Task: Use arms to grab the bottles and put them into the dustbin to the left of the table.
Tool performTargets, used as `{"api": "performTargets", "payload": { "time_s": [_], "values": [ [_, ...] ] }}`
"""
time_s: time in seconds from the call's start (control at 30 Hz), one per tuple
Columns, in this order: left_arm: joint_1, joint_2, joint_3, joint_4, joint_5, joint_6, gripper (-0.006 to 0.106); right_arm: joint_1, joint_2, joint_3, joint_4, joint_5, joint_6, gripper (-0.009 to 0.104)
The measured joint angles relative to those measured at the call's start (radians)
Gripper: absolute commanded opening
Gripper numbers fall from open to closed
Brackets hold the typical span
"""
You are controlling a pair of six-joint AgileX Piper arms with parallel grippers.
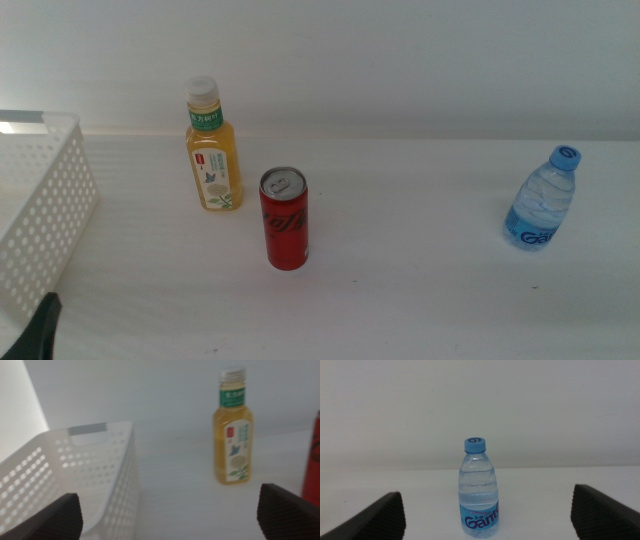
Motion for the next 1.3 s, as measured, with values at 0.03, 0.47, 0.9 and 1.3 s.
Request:
{"api": "performTargets", "payload": {
  "time_s": [0.03,0.47,0.9,1.3],
  "values": [
    [-0.012,0.000,0.000,-0.001,-0.006,0.000,0.094,0.000,0.000,0.000,0.000,0.000,0.000,0.088],
    [-0.449,0.857,0.000,-0.155,-0.626,-0.008,0.094,0.000,0.000,0.000,0.000,0.000,0.000,0.088],
    [-0.620,1.524,-0.002,-0.184,-1.348,-0.124,0.094,0.000,0.000,0.000,0.000,0.000,0.000,0.088],
    [-0.620,1.582,-0.002,-0.167,-1.386,-0.156,0.094,0.000,0.000,0.000,0.000,0.000,0.000,0.088]
  ]
}}
